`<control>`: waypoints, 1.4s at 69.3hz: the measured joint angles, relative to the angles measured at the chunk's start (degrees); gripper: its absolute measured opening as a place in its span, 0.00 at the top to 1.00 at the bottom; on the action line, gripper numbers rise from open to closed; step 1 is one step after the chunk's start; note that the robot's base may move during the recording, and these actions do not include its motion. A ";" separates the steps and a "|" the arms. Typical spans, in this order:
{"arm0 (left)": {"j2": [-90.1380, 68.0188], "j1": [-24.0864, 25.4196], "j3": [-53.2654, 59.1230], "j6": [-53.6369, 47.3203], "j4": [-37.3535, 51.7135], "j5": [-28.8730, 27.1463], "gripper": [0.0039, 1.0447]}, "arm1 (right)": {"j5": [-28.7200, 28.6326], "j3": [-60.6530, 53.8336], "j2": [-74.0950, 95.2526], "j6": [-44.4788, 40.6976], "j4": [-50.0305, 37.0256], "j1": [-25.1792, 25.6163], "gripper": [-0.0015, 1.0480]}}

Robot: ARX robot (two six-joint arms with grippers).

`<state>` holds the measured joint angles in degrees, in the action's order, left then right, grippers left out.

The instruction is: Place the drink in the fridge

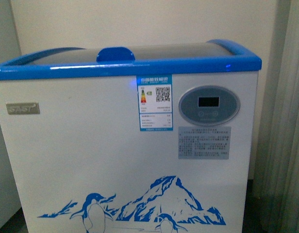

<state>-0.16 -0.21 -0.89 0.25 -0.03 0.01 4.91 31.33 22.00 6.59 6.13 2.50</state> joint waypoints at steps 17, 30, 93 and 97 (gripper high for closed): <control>0.00 0.00 0.00 0.00 0.00 0.00 0.08 | 0.00 0.07 -0.09 0.00 0.00 0.00 0.62; 0.02 0.00 0.00 0.00 0.00 -0.02 0.08 | -0.02 0.07 -0.07 0.00 0.00 0.00 0.62; -87.25 -7.61 -53.94 -48.37 24.68 25.81 0.08 | 0.02 0.17 -0.09 0.00 0.00 0.00 0.62; -90.60 -8.24 -58.47 -55.98 21.20 26.82 0.08 | 0.00 0.17 -0.09 0.00 -0.02 0.00 0.62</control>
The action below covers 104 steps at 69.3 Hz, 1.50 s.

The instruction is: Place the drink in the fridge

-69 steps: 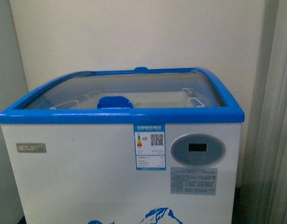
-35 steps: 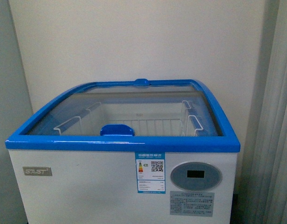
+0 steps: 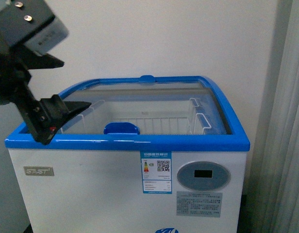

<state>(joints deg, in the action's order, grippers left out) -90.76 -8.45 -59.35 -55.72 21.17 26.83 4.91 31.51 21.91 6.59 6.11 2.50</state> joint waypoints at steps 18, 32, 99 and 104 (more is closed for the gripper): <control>-10.75 -1.64 -12.66 -15.76 -8.85 0.87 0.08 | 0.00 0.00 0.00 0.00 0.02 0.00 0.62; -17.20 -1.66 -19.61 -19.58 -12.74 0.28 0.08 | 0.00 0.00 0.00 0.00 0.02 0.00 0.62; -60.00 -3.32 -85.59 -23.87 -26.84 -9.97 0.08 | 0.00 0.00 0.00 0.00 0.02 0.00 0.62; -63.23 -3.61 -90.84 -23.10 -26.77 -11.85 0.08 | 0.00 0.00 0.00 0.00 0.02 0.00 0.62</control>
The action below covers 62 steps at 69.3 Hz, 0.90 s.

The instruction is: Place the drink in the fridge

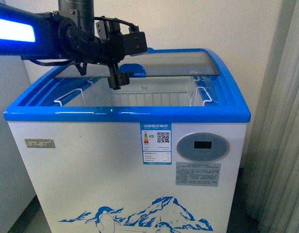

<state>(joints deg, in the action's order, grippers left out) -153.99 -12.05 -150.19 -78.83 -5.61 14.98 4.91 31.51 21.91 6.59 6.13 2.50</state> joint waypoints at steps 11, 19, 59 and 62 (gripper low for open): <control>-7.17 -0.66 -8.74 2.71 7.23 -7.76 0.08 | 0.00 0.00 0.00 0.00 0.00 0.00 0.62; -9.79 -0.63 -11.39 6.16 11.56 -12.35 0.08 | 0.02 0.00 0.00 0.00 -0.02 0.00 0.62; 37.40 2.29 51.56 52.72 23.93 -23.23 0.08 | -0.09 0.00 0.00 0.00 0.00 -0.02 0.62; 42.73 2.29 57.99 55.43 23.96 -22.10 0.08 | -0.20 0.00 0.00 0.00 0.00 -0.02 0.62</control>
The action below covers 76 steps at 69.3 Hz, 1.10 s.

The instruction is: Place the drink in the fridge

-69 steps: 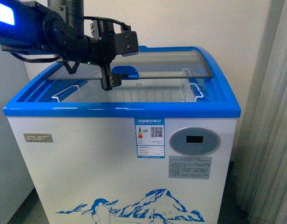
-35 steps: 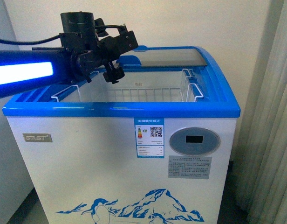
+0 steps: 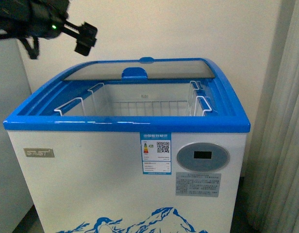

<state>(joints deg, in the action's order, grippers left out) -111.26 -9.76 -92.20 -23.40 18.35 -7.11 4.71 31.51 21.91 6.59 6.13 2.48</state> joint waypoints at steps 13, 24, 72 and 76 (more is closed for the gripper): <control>19.32 -1.70 26.43 10.69 -1.18 5.31 0.08 | 0.26 0.00 0.00 0.02 0.00 0.02 0.62; 39.12 -1.16 45.18 17.84 -6.03 6.21 0.08 | 0.24 0.00 0.00 0.00 0.00 0.00 0.62; 79.91 9.51 84.32 23.12 5.11 7.13 0.98 | -8.92 36.11 48.59 -47.39 31.32 -2.12 0.63; 80.83 9.51 84.96 23.10 4.83 7.13 0.98 | -7.54 40.39 53.24 -51.63 31.19 -3.98 0.63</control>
<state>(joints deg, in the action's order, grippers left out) -30.44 -0.25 -7.25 -0.30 23.18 0.01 -2.83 71.90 75.16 -45.04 37.32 -1.50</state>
